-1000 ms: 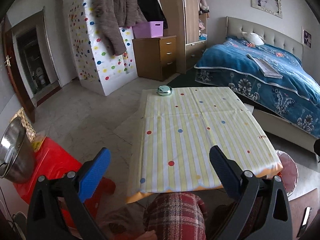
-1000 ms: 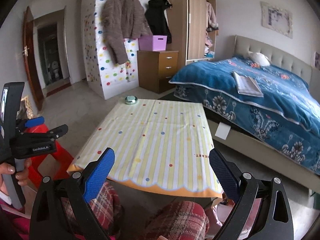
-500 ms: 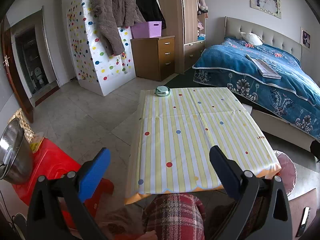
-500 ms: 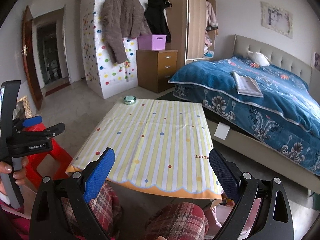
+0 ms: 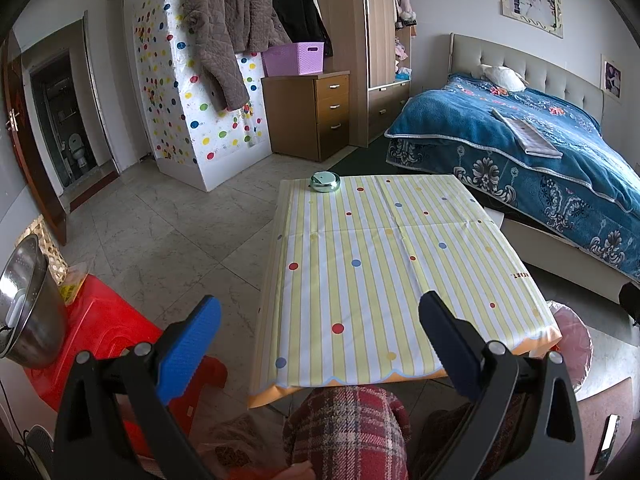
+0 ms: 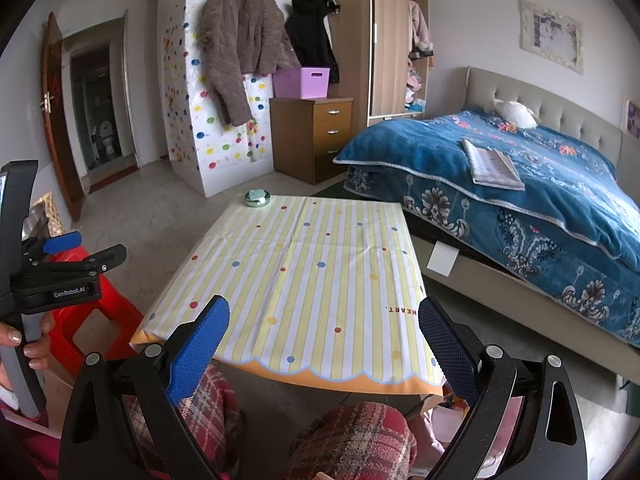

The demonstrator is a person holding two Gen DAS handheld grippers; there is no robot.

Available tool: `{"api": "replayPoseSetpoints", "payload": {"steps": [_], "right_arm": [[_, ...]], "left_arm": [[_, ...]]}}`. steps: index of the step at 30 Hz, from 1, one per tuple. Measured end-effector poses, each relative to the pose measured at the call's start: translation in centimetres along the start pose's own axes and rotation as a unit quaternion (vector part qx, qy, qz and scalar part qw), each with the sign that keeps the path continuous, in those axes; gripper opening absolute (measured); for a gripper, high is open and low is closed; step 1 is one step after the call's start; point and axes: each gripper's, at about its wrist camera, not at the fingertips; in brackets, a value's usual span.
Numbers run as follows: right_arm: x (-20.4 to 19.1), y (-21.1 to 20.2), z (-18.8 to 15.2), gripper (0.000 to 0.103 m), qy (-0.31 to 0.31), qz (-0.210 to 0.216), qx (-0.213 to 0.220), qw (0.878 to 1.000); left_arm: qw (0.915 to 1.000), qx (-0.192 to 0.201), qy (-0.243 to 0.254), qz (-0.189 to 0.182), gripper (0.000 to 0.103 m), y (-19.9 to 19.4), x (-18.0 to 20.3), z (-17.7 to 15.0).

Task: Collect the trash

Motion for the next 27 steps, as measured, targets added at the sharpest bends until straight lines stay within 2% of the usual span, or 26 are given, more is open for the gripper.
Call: {"api": "replayPoseSetpoints", "payload": {"steps": [27], "right_arm": [[0.47, -0.07, -0.38, 0.094, 0.002, -0.002, 0.001, 1.0]], "left_arm": [[1.0, -0.002, 0.0, 0.0, 0.096, -0.01, 0.12, -0.09]]}}
Point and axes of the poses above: each gripper's, at about its wrist camera, not at the fingertips, and y roughly the way its jaws point, x to its right, z to its top, and after that the axes turned 6 degrees about -y, right-handed
